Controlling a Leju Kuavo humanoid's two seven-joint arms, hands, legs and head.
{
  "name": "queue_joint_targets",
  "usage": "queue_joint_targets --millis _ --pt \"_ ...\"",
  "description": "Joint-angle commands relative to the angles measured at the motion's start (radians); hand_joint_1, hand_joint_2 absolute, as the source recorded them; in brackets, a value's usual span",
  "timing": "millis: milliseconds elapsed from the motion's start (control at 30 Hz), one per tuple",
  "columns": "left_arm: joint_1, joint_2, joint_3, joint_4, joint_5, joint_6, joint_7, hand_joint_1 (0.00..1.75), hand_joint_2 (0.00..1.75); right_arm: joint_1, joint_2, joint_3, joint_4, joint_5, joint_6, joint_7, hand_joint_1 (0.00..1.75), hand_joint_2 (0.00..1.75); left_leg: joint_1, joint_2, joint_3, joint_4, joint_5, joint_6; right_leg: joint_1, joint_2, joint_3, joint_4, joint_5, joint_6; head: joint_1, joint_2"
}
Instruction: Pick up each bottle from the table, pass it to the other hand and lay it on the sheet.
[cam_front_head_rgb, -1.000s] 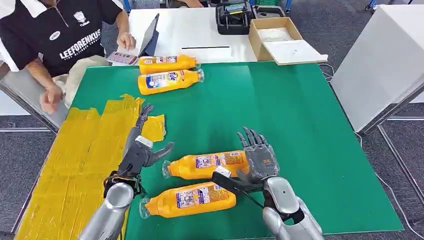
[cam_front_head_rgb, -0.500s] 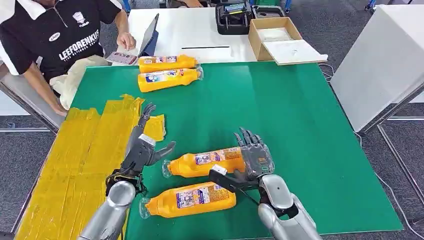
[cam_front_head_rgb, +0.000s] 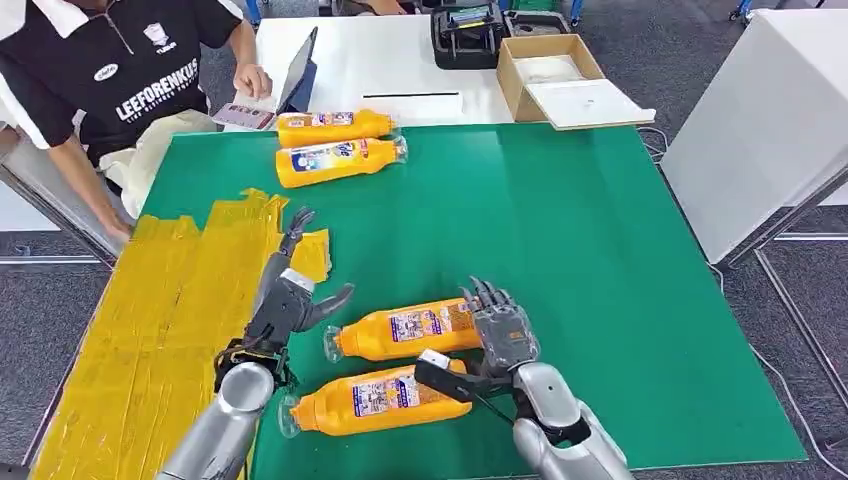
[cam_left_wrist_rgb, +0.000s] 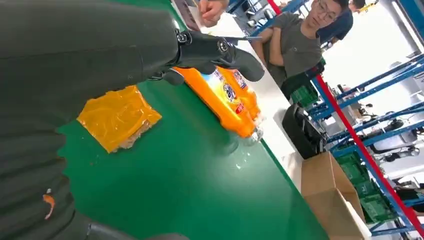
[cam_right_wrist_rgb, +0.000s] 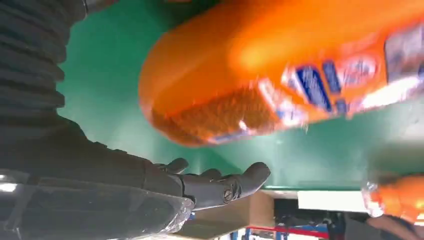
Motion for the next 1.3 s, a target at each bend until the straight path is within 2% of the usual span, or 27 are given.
queue_joint_targets --millis 33,200,300,1033,1100,1167,1300 --pt "-0.039 -0.010 -0.037 0.100 0.005 0.005 -0.006 0.00 1.75 -0.061 -0.039 0.128 0.122 0.071 0.003 0.002 0.00 1.75 -0.001 -0.001 0.004 -0.001 -0.001 -0.002 0.000 -0.003 0.004 0.000 -0.001 0.000 0.000 0.000" --pt "-0.052 -0.014 -0.042 0.133 0.019 0.010 -0.018 0.00 1.75 -0.100 -0.063 0.217 0.178 0.187 -0.071 0.002 0.00 1.75 0.000 0.000 0.005 -0.001 0.000 -0.002 0.000 -0.003 0.005 -0.001 -0.001 0.000 0.000 0.000" --pt "-0.052 -0.014 -0.040 0.138 0.024 0.014 -0.024 0.00 1.75 -0.108 -0.062 0.230 0.197 0.190 -0.094 -0.017 0.00 1.75 -0.001 0.000 0.006 0.000 -0.001 -0.003 0.000 -0.004 0.006 0.000 -0.002 0.000 0.000 0.000" --pt "-0.033 -0.012 -0.029 0.122 0.030 0.019 -0.026 0.00 1.75 -0.138 -0.051 0.253 0.232 0.202 -0.087 -0.037 0.00 1.75 0.000 0.000 0.008 -0.001 -0.001 -0.002 0.000 -0.003 0.008 -0.001 -0.001 0.000 0.000 0.000" --pt "-0.023 -0.011 -0.019 0.113 0.033 0.019 -0.023 0.00 1.75 -0.140 -0.038 0.236 0.253 0.171 -0.069 -0.046 0.00 1.75 0.000 0.000 0.008 -0.001 -0.001 -0.003 0.000 -0.003 0.008 -0.001 -0.001 0.000 0.000 0.000" --pt "-0.015 -0.011 -0.015 0.108 0.034 0.015 -0.022 0.00 1.75 -0.130 -0.020 0.170 0.266 0.056 -0.008 -0.073 0.00 1.75 0.000 0.001 0.008 -0.001 -0.001 -0.002 0.000 -0.002 0.008 -0.001 -0.001 0.000 0.000 0.000" --pt "-0.020 -0.018 -0.014 0.120 0.035 0.006 -0.017 0.00 1.75 -0.152 -0.021 0.110 0.293 -0.022 0.069 -0.053 0.00 1.75 -0.001 0.001 0.009 -0.001 -0.001 -0.003 0.000 -0.003 0.009 -0.001 -0.001 0.000 0.000 0.000"
